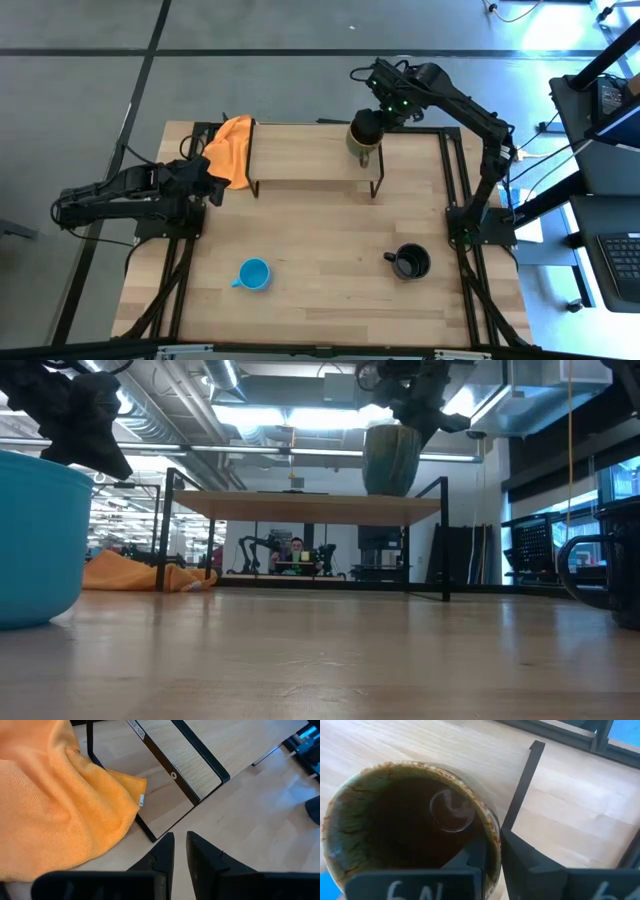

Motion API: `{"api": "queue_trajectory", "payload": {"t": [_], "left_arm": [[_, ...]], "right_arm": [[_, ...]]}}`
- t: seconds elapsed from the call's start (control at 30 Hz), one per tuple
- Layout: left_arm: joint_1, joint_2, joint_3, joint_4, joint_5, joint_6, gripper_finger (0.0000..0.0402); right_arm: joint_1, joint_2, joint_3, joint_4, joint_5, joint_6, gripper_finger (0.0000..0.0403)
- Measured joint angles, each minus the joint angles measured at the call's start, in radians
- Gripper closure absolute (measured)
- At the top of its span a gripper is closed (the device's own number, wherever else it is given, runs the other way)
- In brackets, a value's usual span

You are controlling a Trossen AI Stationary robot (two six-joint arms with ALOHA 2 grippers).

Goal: Stack small to large cups/mugs on shelf
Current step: Put the brown mug on the shelf

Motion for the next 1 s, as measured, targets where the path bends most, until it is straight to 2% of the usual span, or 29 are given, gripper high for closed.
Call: {"api": "queue_trajectory", "payload": {"t": [0.4, 0.53, 1.0], "left_arm": [[0.0, 0.0, 0.0, 0.0, 0.0, 0.003, 0.0358], [0.0, 0.0, 0.0, 0.0, 0.0, 0.003, 0.0358], [0.0, 0.0, 0.0, 0.0, 0.022, 0.003, 0.0358]], "right_arm": [[0.048, 0.02, 0.0, 0.017, -0.002, 0.047, 0.0363], [0.052, 0.028, -0.001, 0.014, 0.028, 0.047, 0.0363], [0.028, 0.03, -0.001, -0.014, 0.046, 0.038, 0.036]]}}
